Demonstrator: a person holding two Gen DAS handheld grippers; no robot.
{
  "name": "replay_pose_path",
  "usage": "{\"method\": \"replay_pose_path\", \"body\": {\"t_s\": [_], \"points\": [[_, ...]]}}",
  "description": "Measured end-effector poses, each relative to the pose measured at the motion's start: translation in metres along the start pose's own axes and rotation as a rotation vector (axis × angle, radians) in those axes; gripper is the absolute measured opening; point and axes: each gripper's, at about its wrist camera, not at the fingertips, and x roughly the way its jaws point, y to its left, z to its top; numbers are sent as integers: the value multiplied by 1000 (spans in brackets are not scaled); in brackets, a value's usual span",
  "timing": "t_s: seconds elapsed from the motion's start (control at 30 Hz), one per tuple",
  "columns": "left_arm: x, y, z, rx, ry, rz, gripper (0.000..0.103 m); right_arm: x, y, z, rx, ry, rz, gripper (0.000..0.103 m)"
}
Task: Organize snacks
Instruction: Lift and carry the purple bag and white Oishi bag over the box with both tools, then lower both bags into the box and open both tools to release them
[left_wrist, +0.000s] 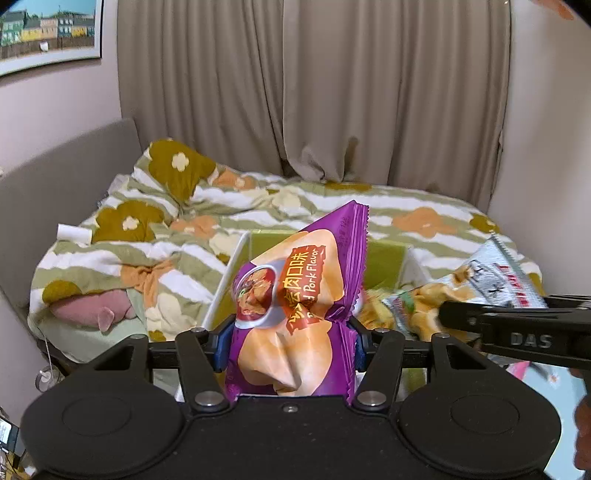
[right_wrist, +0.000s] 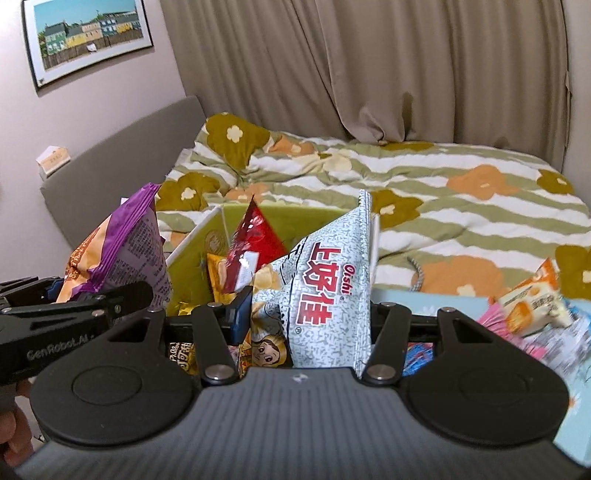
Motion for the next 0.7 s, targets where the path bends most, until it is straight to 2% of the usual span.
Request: {"method": "replay_pose_path", "body": {"t_s": [0.13, 0.2, 0.27, 0.5, 0.7], "points": [[20, 20, -6, -10, 33, -50, 65, 6, 16, -9, 17, 12, -46, 68], [28, 25, -7, -21, 66, -81, 90, 7, 22, -13, 26, 19, -67, 68], [26, 29, -7, -32, 67, -104, 99, 7, 25, -17, 32, 23, -93, 68], [11, 37, -4, -33, 42, -125, 101, 9, 23, -21, 71, 49, -111, 69], [1, 46, -6, -51, 26, -57, 101, 14, 17, -15, 96, 31, -60, 69]]}}
